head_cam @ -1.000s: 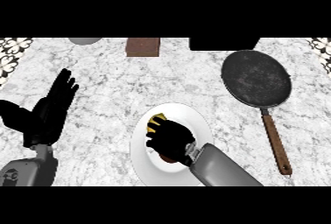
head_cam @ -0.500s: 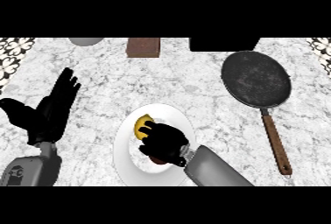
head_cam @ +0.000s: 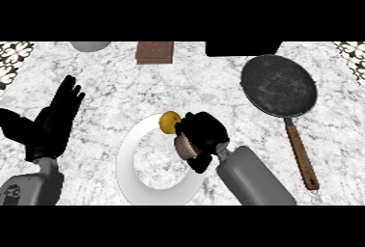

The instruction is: Pick the cupcake from the plate and place it in the pan

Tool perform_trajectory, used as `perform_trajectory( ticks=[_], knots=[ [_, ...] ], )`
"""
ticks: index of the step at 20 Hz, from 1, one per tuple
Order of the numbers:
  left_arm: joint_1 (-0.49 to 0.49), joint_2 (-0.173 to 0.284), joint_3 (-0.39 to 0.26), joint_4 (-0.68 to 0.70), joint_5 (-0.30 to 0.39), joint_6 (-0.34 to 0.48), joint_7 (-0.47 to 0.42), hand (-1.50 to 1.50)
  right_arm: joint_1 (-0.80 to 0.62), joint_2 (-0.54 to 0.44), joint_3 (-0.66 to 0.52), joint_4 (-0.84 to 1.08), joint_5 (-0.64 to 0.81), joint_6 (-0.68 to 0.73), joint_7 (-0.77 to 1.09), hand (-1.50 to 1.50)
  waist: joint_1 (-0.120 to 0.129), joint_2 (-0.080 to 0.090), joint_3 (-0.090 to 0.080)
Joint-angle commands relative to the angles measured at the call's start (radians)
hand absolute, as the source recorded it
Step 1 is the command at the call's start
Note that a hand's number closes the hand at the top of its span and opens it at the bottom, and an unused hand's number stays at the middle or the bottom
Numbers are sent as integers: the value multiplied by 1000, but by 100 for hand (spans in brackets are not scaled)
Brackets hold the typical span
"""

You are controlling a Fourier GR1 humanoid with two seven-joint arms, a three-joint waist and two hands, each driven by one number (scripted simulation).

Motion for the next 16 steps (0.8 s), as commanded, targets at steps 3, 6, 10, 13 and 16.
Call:
perform_trajectory(
  ticks=[3, 6, 10, 13, 16],
  knots=[
    [1, -3, -10, 14, -4, -11, -15, 0, -49, 0, -159, -26, -30, -111, 477, 150, 15, 11, -6],
    [14, 13, -8, -4, 18, -47, -8, 0, -141, 0, -99, -80, 37, -168, 645, 150, 36, 7, -6],
    [12, -2, -3, 3, 7, -22, -10, 0, -266, 0, -54, -190, 109, -134, 793, 150, 24, 7, -6],
    [8, 5, 5, -7, 5, -23, -3, 0, -280, 0, 11, -304, 102, -39, 883, 150, 15, 8, -5],
    [-12, -19, -11, 14, 0, -22, -10, 0, -409, 0, -41, -247, 24, -40, 961, 150, 22, 12, -5]
  ],
)
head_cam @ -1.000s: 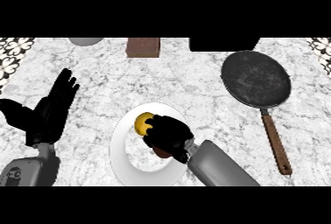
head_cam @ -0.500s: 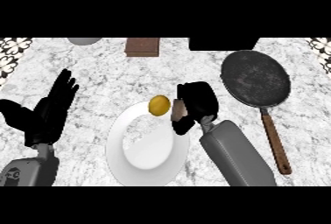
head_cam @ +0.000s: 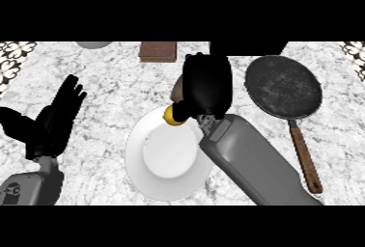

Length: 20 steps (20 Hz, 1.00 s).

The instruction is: Pick the cupcake from the plate and place it in the pan

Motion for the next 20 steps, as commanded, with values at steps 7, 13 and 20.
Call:
perform_trajectory(
  ticks=[7, 13, 20],
  knots=[
    [18, 3, 16, -46, 0, -3, 20, 0, -119, -83, -215, 15, -5, -6, 9, 150, -4, 5, 0],
    [25, -18, 0, -55, -13, 1, 14, 0, -14, -218, -330, 81, -28, -184, -154, 150, -4, 6, 1],
    [-3, -10, 15, -3, -12, -21, -3, 0, 103, -307, -456, 161, -91, -369, -342, 150, -8, 6, 1]
  ],
)
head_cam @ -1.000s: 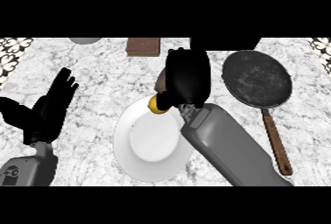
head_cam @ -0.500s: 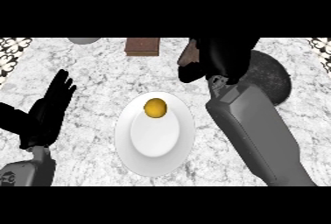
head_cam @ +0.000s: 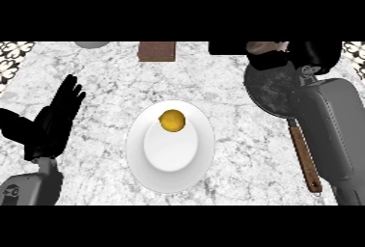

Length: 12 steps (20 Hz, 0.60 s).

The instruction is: Pick the cupcake from the plate and place it in the pan

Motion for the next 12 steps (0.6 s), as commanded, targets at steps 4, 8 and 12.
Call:
perform_trajectory(
  ticks=[4, 8, 12],
  knots=[
    [33, -28, -27, -14, -29, 2, -34, 0, 50, -121, -143, 176, -101, -127, -253, 150, 5, 0, 0],
    [-26, -16, -22, -20, -43, 32, 41, 0, 59, -115, -188, 390, -152, -274, -451, 150, 15, 5, 1],
    [2, 23, 33, -1, 35, -62, -13, 0, -65, -110, -208, 625, -143, -311, -518, 150, 27, 7, 1]
  ],
)
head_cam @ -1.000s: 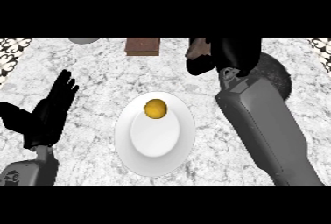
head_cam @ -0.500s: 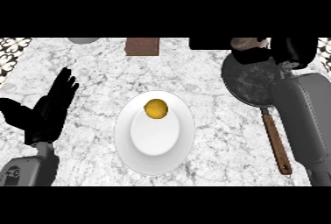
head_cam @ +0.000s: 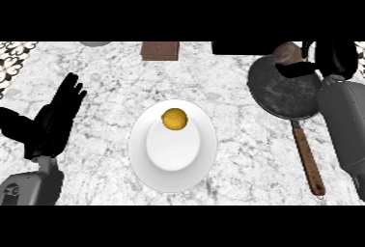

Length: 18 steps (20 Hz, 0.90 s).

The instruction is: Pick the cupcake from the plate and place it in the pan

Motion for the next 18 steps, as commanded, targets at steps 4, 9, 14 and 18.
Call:
perform_trajectory(
  ticks=[4, 9, 14, 18],
  knots=[
    [-9, -22, -28, -4, -19, 3, -2, 0, -74, 2, -47, 375, 28, -191, -137, 150, 24, 10, 1],
    [18, -51, -57, -55, -36, 33, 31, 0, -59, -13, -142, 466, -57, -128, -50, -150, 20, 7, 1],
    [-15, -38, -44, -20, -32, 15, 20, 0, -108, -29, -193, 577, -111, -111, -177, -150, 28, 12, 2],
    [26, -25, -17, -50, -15, 6, 8, 0, -31, -74, -274, 529, -207, -155, -370, -150, 15, 5, 2]
  ],
)
